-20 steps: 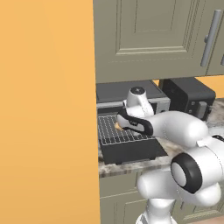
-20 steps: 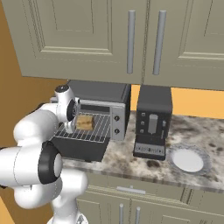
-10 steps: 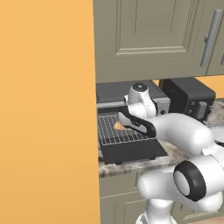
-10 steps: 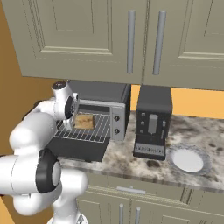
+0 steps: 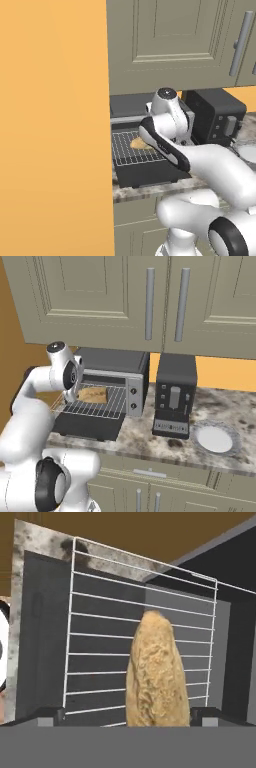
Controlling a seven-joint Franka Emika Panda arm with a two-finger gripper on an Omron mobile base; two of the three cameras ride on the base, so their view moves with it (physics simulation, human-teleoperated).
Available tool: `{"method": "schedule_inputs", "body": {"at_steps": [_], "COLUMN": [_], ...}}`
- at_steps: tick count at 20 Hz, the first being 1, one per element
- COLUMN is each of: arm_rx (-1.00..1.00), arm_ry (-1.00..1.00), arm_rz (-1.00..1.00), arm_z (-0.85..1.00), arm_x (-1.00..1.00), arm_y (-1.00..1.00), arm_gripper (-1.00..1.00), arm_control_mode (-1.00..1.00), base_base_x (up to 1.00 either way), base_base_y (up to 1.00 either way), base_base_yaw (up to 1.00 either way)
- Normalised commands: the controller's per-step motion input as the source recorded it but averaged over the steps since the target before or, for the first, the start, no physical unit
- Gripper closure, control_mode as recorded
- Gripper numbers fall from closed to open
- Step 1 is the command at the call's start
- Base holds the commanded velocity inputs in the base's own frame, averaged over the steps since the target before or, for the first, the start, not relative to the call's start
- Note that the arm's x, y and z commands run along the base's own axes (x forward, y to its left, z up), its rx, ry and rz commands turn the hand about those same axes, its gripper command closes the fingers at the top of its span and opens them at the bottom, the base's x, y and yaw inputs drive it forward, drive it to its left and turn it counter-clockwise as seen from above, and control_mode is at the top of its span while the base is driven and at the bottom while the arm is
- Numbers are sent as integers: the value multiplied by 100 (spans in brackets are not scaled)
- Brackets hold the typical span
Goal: Pull the toaster oven rack outwards. Pick up the baguette from the plate and place it on the toaster oven rack. Close the toaster oven door fully and set the temperature to the lowest setting.
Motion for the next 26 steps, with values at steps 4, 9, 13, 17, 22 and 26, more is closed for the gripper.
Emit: {"method": "schedule_inputs", "body": {"at_steps": [4,9,13,17,22,26], "arm_rx": [4,10,11,7,11,20], "arm_ry": [0,0,0,0,3,10], "arm_rz": [-3,-21,-43,-65,-64,-59], "arm_z": [1,-3,-10,-25,-14,-17], "arm_x": [-100,-100,-50,1,23,23], "arm_y": [0,0,0,0,-5,-17], "arm_gripper": [-100,-100,-100,-100,-100,-100], "arm_control_mode": [-100,-100,-100,-100,-100,-100], "base_base_x": [0,0,0,0,0,0], "base_base_y": [0,0,0,0,0,0], "base_base_yaw": [0,0,0,0,0,0]}}
